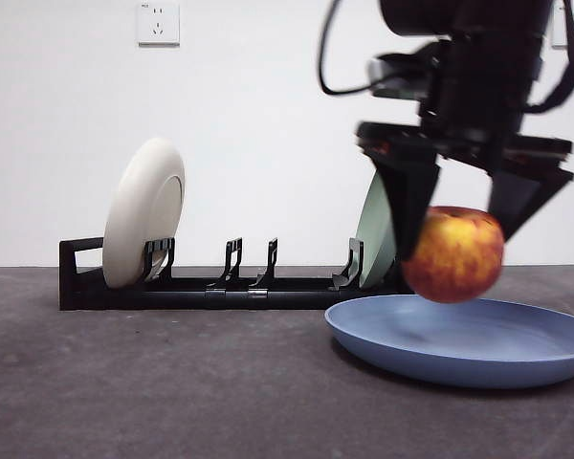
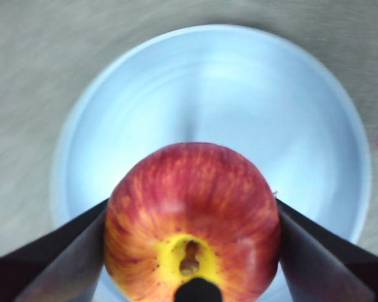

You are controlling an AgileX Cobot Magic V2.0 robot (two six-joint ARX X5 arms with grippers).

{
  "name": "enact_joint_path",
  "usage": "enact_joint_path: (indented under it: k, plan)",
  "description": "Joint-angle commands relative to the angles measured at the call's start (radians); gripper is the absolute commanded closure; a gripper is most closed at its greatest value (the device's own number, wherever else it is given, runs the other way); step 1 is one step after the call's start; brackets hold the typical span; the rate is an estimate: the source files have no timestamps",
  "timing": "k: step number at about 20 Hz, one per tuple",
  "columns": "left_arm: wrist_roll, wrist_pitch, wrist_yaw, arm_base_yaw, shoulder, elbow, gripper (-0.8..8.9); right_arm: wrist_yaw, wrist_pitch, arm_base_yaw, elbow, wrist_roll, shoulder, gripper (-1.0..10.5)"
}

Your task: Take the blue plate from the plate rack,put the plate on the table,take the apple from the table,put the apple in the plate

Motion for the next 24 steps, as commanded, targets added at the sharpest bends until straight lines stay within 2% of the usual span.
enact_joint_path:
  k: [1,11,14,19,24]
  plan:
    - [0.005,0.005,-0.004,0.004,-0.002,-0.005,8.21,-0.002,0.032,-0.019,-0.030,-0.003,0.002,9.5]
    - [0.004,0.005,-0.003,0.004,0.000,-0.005,8.21,-0.010,0.140,-0.025,-0.082,-0.001,0.042,9.3]
    - [0.003,0.005,-0.003,0.004,0.000,-0.005,8.21,-0.006,0.156,-0.025,-0.090,0.018,0.043,7.3]
    - [-0.011,0.005,-0.002,0.004,0.000,-0.005,8.21,-0.010,0.134,-0.025,-0.090,0.025,0.043,4.8]
    - [-0.012,0.005,0.005,0.004,0.000,-0.005,8.21,-0.010,0.089,-0.024,-0.090,0.042,0.043,4.7]
